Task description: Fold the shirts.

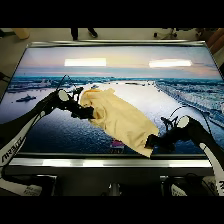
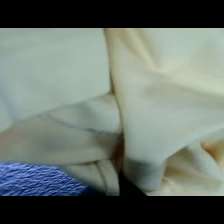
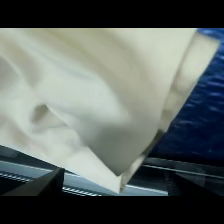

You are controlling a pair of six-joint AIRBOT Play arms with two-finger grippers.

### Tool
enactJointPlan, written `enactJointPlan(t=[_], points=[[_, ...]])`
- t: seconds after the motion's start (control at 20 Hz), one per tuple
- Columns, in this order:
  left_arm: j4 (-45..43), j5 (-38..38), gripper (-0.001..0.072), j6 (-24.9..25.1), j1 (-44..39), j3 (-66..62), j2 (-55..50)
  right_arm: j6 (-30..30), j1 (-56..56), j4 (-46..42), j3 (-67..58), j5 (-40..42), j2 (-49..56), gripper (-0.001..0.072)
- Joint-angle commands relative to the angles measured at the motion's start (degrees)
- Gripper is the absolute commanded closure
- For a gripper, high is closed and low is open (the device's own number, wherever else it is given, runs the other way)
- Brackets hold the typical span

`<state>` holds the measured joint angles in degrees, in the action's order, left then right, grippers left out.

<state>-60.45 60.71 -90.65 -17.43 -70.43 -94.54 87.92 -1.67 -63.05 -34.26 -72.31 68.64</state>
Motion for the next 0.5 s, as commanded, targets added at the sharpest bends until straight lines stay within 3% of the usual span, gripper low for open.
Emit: enactJointPlan(t=[0.0, 0.2, 0.25, 0.3, 0.35, 0.4, 0.45], points=[[0.3, -0.3, 0.0676, 1.4, -0.2, 0.1, 1.2, -1.0, 0.1, 5.1, 2.1, 4.8, 0.1, 0.0006], [0.3, -0.4, 0.0676, 1.4, -0.2, 0.1, 2.5, -1.0, 0.2, 6.6, 2.1, 6.8, 1.8, 0.0014], [0.3, -0.4, 0.0676, 1.4, -0.2, 0.1, 2.9, -1.0, 0.2, 7.5, 2.1, 6.9, 2.8, 0.0054], [0.3, -0.4, 0.0676, 1.8, -0.2, 0.1, 3.3, -1.4, 0.2, 9.0, 2.1, 7.6, 3.5, 0.0262], [0.3, -0.4, 0.0676, 2.0, -0.2, 0.1, 3.9, -2.8, 0.2, 10.8, 2.1, 8.5, 3.7, 0.0590], [0.3, -0.7, 0.0676, 2.7, -0.2, 0.1, 4.6, -4.0, 0.2, 12.3, 1.8, 9.7, 3.5, 0.0689], [0.2, -1.1, 0.0677, 3.7, -0.2, 0.1, 5.6, -6.0, 0.2, 12.8, 0.8, 9.7, 3.0, 0.0690]])
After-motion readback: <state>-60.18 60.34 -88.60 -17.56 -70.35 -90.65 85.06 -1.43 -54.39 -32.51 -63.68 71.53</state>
